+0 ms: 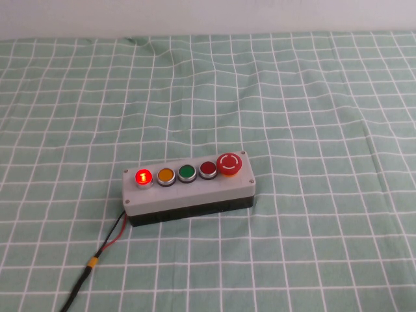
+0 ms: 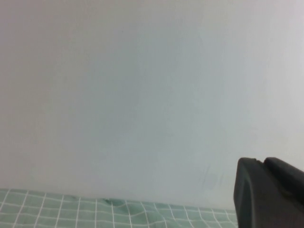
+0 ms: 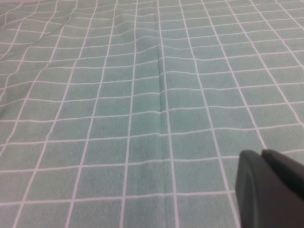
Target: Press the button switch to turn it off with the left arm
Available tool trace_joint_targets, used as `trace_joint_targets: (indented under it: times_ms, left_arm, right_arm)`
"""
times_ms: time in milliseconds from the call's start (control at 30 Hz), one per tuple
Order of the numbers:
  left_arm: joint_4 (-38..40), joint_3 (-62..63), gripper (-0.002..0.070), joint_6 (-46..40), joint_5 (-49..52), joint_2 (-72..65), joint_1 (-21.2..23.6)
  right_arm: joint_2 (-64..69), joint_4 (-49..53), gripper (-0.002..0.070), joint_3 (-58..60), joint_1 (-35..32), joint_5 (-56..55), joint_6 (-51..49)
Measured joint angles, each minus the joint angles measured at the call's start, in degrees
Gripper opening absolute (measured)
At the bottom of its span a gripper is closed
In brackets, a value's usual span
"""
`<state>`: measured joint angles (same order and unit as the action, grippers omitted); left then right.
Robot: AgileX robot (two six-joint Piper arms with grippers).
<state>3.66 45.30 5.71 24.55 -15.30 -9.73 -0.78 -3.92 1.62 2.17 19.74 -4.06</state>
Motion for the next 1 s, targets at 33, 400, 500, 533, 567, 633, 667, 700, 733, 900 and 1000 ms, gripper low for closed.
trace_joint_targets:
  times_ms: [33, 400, 500, 533, 567, 633, 667, 700, 733, 900, 1000]
  left_arm:
    - [-0.1, 0.0, -0.0002, 0.0, 0.3, -0.6, 0.0]
    - [9.4, 0.1, -0.0002, -7.8, 3.1, -10.0, 0.0]
    - [13.3, 1.0, -0.0002, -14.8, 6.1, -13.8, 0.0]
    - [14.1, 1.9, -0.0002, -16.3, 7.3, -15.5, 0.0]
    - [14.5, 2.8, -0.0002, -17.3, 8.7, -16.9, 0.0]
    - [14.9, 6.1, -0.0002, -19.6, 11.9, -20.7, 0.0]
    - [15.0, 8.2, -0.0002, -20.4, 13.3, -22.9, 0.0]
    - [15.1, 10.5, -0.0002, -21.2, 15.1, -25.1, 0.0]
    - [15.1, 12.8, -0.0002, -21.8, 17.1, -27.5, 0.0]
    - [15.1, 23.0, -0.0002, -22.6, 27.0, -39.0, 0.0]
    - [15.1, 27.0, -0.0002, -22.7, 32.4, -46.3, 0.0]
  right_arm:
    - [0.0, 0.0, -0.0018, 0.0, 0.0, 0.0, 0.0]
    - [0.0, 0.0, -0.0018, 0.0, 0.0, 0.0, 0.0]
    - [0.0, 0.0, -0.0018, 0.0, 0.0, 0.0, 0.0]
    - [0.0, 0.0, -0.0018, 0.0, 0.0, 0.0, 0.0]
    - [0.0, 0.0, -0.0018, 0.0, 0.0, 0.0, 0.0]
    - [0.0, 0.0, -0.0018, 0.0, 0.0, 0.0, 0.0]
    - [0.0, 0.0, -0.0018, 0.0, 0.0, 0.0, 0.0]
    - [0.0, 0.0, -0.0018, 0.0, 0.0, 0.0, 0.0]
    - [0.0, 0.0, -0.0018, 0.0, 0.0, 0.0, 0.0]
    - [0.0, 0.0, -0.0018, 0.0, 0.0, 0.0, 0.0]
    - [0.0, 0.0, -0.0018, 0.0, 0.0, 0.0, 0.0]
